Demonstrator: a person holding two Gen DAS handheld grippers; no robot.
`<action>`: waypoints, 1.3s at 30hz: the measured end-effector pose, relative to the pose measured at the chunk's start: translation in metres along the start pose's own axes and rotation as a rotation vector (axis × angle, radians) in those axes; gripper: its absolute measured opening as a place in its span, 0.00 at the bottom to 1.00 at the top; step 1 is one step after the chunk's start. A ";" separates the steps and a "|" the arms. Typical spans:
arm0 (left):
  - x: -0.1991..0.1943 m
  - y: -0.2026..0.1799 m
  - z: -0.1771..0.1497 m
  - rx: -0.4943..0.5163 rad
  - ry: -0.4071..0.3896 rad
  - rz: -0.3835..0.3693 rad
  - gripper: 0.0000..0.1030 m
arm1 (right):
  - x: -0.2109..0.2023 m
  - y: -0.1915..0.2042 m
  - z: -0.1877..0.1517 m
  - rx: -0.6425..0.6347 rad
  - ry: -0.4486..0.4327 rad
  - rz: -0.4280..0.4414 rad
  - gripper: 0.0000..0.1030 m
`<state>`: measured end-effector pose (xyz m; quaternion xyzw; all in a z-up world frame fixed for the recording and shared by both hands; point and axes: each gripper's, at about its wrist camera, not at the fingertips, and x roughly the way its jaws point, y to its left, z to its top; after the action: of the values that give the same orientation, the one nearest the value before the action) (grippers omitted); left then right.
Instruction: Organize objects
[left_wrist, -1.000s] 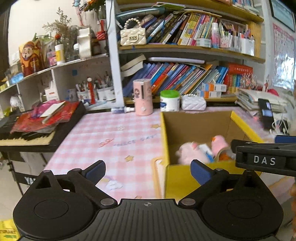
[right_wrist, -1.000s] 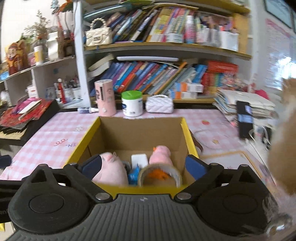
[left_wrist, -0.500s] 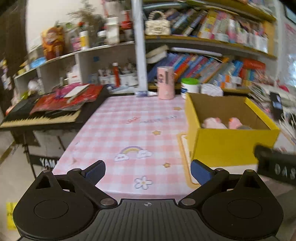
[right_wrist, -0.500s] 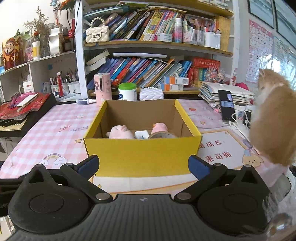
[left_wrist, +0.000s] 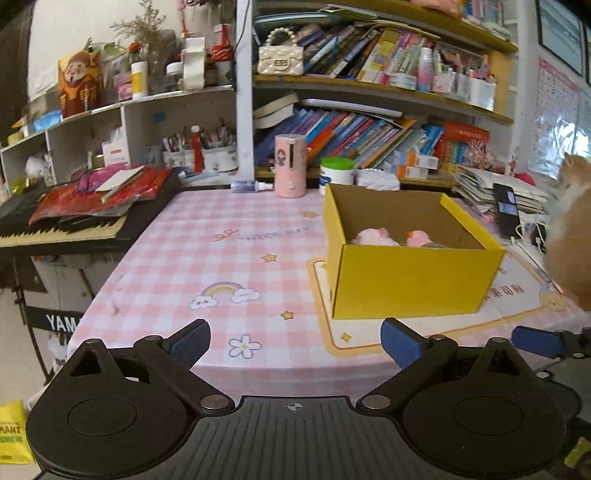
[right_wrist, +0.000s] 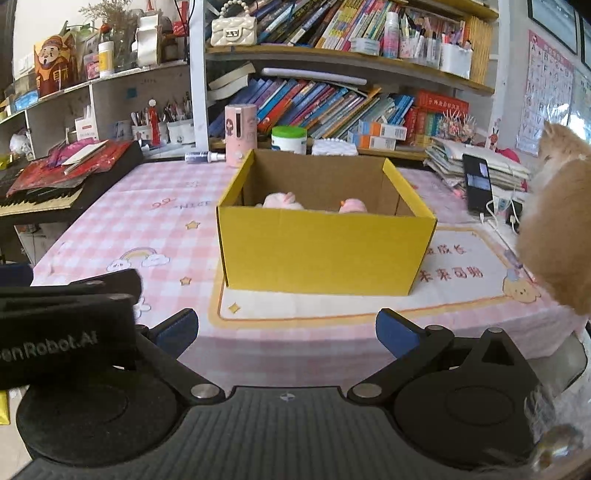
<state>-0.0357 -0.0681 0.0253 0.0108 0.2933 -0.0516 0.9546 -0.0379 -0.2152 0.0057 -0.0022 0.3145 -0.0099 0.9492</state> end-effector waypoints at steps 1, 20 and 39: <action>-0.001 -0.001 -0.001 -0.003 0.004 0.002 0.98 | -0.001 0.000 -0.001 0.005 0.005 0.002 1.00; 0.001 -0.004 -0.007 -0.051 0.046 0.024 1.00 | -0.008 0.003 -0.007 -0.021 0.017 0.047 1.00; 0.003 -0.001 -0.005 -0.054 0.047 0.024 1.00 | -0.003 0.006 -0.005 -0.022 0.030 0.055 1.00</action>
<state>-0.0361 -0.0693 0.0200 -0.0105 0.3168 -0.0318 0.9479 -0.0427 -0.2089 0.0037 -0.0037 0.3288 0.0197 0.9442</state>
